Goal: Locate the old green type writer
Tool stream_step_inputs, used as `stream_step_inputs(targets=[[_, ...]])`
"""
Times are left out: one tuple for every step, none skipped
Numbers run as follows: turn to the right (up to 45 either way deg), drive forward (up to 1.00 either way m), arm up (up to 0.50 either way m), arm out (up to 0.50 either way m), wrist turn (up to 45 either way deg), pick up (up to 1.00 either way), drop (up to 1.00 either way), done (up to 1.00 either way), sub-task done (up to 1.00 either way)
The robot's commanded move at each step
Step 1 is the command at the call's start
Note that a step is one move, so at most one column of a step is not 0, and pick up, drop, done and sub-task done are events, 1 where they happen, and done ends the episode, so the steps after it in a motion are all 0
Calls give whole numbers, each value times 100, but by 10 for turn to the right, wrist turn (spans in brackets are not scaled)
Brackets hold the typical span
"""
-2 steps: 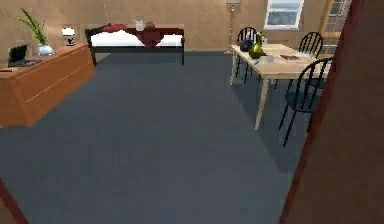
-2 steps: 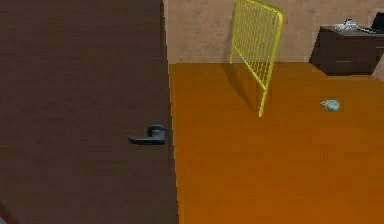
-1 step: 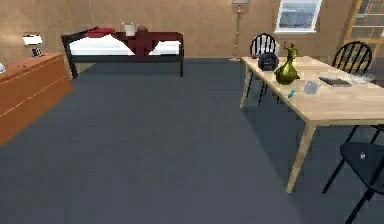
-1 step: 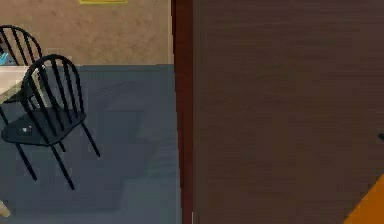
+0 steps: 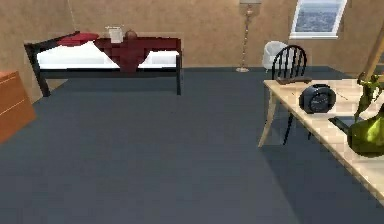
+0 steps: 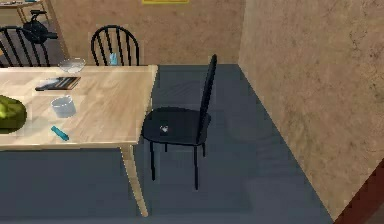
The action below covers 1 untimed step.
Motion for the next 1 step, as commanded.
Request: stream_step_inputs(targets=[[30, 0, 0, 0, 0, 0, 0, 0, 0]])
